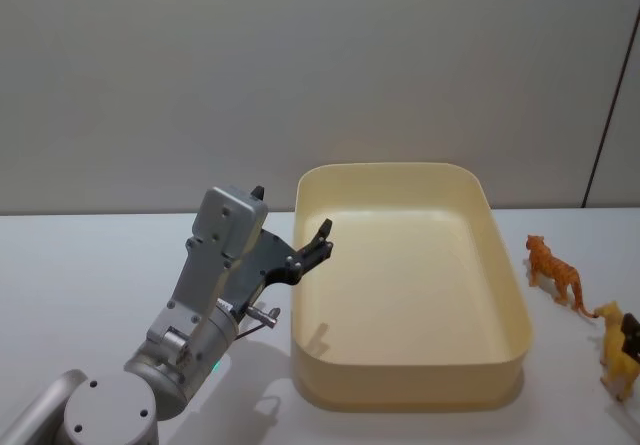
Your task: Pick up the toy alternately with two hands and place it into the central storage box.
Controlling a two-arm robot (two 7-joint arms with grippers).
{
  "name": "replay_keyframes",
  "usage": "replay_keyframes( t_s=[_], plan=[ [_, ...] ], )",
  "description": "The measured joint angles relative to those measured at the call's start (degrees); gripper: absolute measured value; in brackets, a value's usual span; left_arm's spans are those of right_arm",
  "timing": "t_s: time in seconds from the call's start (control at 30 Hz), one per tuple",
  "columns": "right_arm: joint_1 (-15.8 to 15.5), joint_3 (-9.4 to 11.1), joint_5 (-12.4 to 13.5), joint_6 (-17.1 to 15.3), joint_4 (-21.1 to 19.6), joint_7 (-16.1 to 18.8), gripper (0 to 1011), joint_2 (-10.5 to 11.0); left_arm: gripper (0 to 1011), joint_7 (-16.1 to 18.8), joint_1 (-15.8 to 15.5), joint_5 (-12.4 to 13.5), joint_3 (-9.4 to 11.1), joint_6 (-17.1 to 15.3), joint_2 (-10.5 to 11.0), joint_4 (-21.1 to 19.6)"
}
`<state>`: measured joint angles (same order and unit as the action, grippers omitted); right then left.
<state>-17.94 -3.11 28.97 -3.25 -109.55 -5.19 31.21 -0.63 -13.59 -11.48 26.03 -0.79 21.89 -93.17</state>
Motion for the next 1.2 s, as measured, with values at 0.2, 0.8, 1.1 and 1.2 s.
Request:
replay_keyframes(
  t_s=[0.2, 0.8, 1.1, 1.2],
  plan=[
    [0.9, -0.1, 0.3, -2.1, 2.0, 0.5, 1001, -0.5, 1001, 0.0, 0.0, 0.0, 0.0, 0.0, 0.0, 0.0],
    [6.0, -2.7, -3.2, -5.3, 8.6, 5.0, 979, -3.7, 1001, 0.0, 0.0, 0.0, 0.0, 0.0, 0.0, 0.0],
    [7.8, -3.5, -4.7, -5.8, 10.5, 6.6, 744, -4.8, 1001, 0.0, 0.0, 0.0, 0.0, 0.0, 0.0, 0.0],
    [8.1, -3.7, -5.0, -5.9, 10.9, 7.0, 644, -5.0, 1001, 0.0, 0.0, 0.0, 0.0, 0.0, 0.0, 0.0]
  ],
)
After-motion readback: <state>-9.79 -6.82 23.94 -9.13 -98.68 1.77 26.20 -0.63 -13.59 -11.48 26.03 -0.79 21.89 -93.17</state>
